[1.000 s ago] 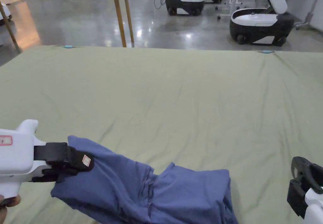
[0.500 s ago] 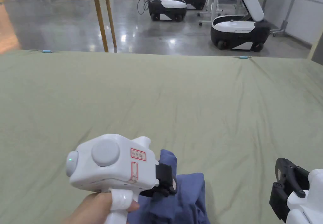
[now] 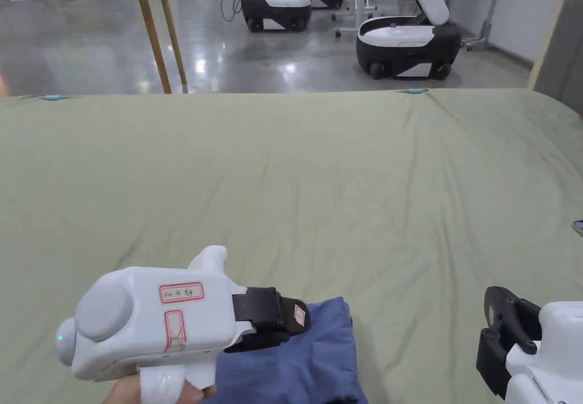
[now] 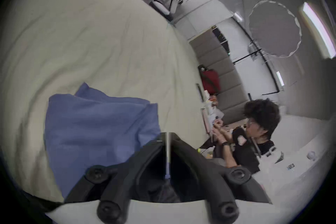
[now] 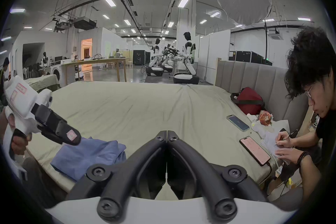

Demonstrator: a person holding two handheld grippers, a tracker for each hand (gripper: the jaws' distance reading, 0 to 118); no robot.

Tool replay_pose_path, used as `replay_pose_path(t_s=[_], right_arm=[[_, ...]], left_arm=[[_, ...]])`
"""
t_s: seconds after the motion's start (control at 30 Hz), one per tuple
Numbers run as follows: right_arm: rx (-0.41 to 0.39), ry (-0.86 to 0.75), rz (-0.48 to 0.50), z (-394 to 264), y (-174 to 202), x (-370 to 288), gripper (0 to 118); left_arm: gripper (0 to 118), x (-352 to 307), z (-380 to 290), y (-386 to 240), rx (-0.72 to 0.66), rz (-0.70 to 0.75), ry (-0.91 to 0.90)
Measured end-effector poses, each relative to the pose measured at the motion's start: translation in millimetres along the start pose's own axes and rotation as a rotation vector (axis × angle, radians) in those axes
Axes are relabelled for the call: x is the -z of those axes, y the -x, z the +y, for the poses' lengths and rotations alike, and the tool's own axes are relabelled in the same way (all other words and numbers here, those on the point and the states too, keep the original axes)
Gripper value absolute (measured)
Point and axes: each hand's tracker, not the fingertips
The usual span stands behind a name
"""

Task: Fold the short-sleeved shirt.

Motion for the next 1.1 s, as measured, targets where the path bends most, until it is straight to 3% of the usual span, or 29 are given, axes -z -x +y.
replay_pose_path(t_s=[0.27,0.4,0.53,0.6,0.8,0.97,1.03,1.1], right_arm=[[0.04,0.057,0.041,-9.0,-2.9,0.5,1],[0.05,0.08,0.055,-10.5,-2.9,0.4,1],[0.044,0.118,0.103,-11.2,1.0,7.0,1],[0.071,0.154,0.192,-9.6,5.5,15.6,1],[0.363,0.373,0.661,-6.7,24.6,79.9,1],[0.512,0.629,0.979,-42.3,47.3,151.9,1],[0.603,0.73,1.043,-63.9,47.4,174.9,1],[0.676,0.806,1.044,-87.5,42.9,189.6,1]], left_arm=[[2,55.3,-20.5,25.2,-0.008,-0.059,0.139],[2,90.2,-27.2,49.9,-0.042,0.077,0.199],[1,87.0,-26.6,54.6,-0.054,0.026,0.198],[1,76.5,-23.9,46.4,-0.051,0.025,0.196],[1,-3.6,-3.0,32.2,0.056,0.064,0.024],[1,-59.2,6.8,50.0,0.046,0.141,-0.036],[2,-68.6,8.0,64.1,0.021,0.165,-0.043],[2,-74.9,7.3,77.3,0.013,0.21,-0.043]])
